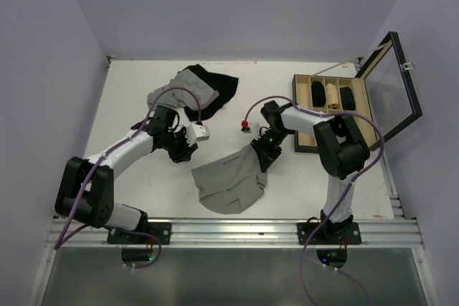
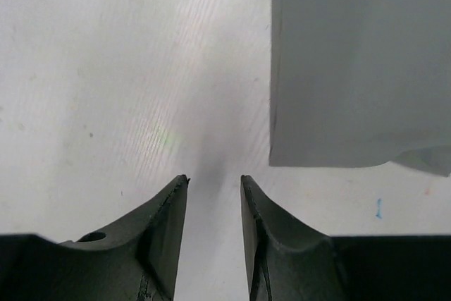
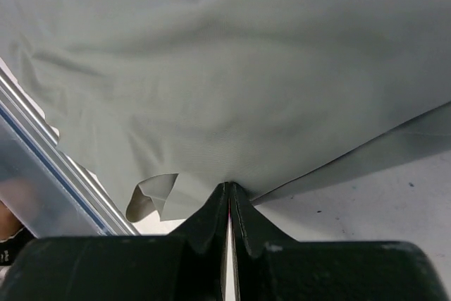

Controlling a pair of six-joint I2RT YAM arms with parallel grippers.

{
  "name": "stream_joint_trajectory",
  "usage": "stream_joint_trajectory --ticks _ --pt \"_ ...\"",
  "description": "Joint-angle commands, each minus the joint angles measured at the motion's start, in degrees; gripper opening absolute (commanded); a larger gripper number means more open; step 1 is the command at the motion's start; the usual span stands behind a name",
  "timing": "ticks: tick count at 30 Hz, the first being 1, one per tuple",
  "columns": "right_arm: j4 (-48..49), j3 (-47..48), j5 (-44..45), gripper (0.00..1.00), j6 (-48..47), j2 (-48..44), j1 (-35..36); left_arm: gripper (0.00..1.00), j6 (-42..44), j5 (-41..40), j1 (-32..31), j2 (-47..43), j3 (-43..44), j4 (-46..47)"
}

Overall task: Roll the underwear
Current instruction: Flatten the underwear

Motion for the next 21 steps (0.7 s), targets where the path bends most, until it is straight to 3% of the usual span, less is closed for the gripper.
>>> stream_joint_trajectory --ticks 1,5,12,15,21 --pt "2.0 -1.5 -1.5 0.06 1.0 -4.1 0.2 0.4 -1.6 6.5 -5.2 -5.9 1.5 -0.7" --pt "2.8 -1.8 -1.1 0.02 1.6 -3.9 0.2 0.4 -4.2 8.6 -7.8 -2.7 -0.7 0.4" --pt "3.5 -1.9 -0.2 0.0 1.7 -1.6 0.1 0.36 -6.4 3.9 -7.8 5.9 -2.9 3.6" --pt "3.3 -1.8 1.0 0.0 0.9 -1.1 0.2 0.33 -6.0 0.3 -5.8 9.4 -2.5 4.6" --pt "2.6 -0.9 4.3 0.0 -1.2 -1.3 0.2 0.3 -0.7 -4.1 5.0 16.8 4.4 2.7"
